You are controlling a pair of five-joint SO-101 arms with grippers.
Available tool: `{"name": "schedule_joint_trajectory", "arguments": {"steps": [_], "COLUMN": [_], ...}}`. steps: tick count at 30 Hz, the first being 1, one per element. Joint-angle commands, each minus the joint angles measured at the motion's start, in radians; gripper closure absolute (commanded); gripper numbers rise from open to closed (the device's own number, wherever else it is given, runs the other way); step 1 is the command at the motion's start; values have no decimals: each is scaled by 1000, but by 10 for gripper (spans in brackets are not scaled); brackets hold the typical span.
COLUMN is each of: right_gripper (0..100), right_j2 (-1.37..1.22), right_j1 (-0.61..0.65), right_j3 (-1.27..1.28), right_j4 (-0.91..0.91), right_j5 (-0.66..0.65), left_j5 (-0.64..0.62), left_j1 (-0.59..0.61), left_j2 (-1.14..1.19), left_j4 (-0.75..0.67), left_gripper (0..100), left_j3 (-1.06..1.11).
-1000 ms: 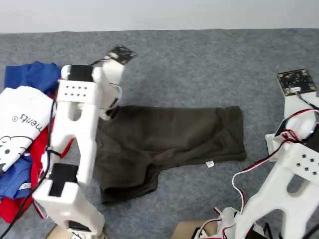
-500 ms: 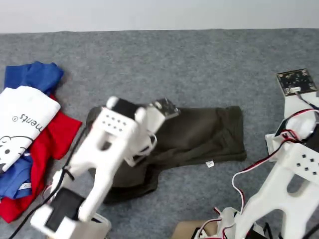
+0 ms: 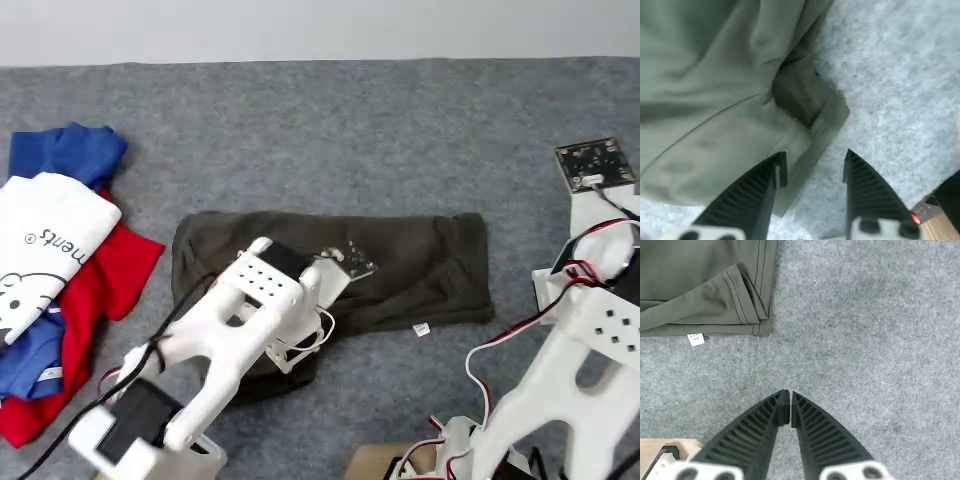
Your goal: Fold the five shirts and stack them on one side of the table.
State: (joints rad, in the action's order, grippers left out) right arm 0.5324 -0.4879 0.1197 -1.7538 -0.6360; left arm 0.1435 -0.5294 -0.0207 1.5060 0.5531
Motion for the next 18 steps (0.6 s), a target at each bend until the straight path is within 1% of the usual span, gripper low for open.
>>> {"name": "schedule_joint_trajectory", "arguments": {"steps": [1, 4, 9, 12, 18], "right_gripper": [989, 989, 989, 989, 989], "right_j2": [36, 36, 36, 36, 36], "right_j1": [-13, -13, -13, -13, -13], "right_j3": [-6, -6, -6, -6, -6], "right_j4": [-38, -38, -38, -38, -38], "right_j5": [6, 6, 6, 6, 6], "left_j5": [-21, -21, -18, 18, 28], "left_j1": [28, 34, 29, 29, 29], "left_j2": [40, 43, 43, 43, 43], "left_j4": [-68, -100, -109, -109, -104], "left_gripper": [809, 840, 932, 981, 997], "left_j3": [1, -2, -2, 1, -2]}}
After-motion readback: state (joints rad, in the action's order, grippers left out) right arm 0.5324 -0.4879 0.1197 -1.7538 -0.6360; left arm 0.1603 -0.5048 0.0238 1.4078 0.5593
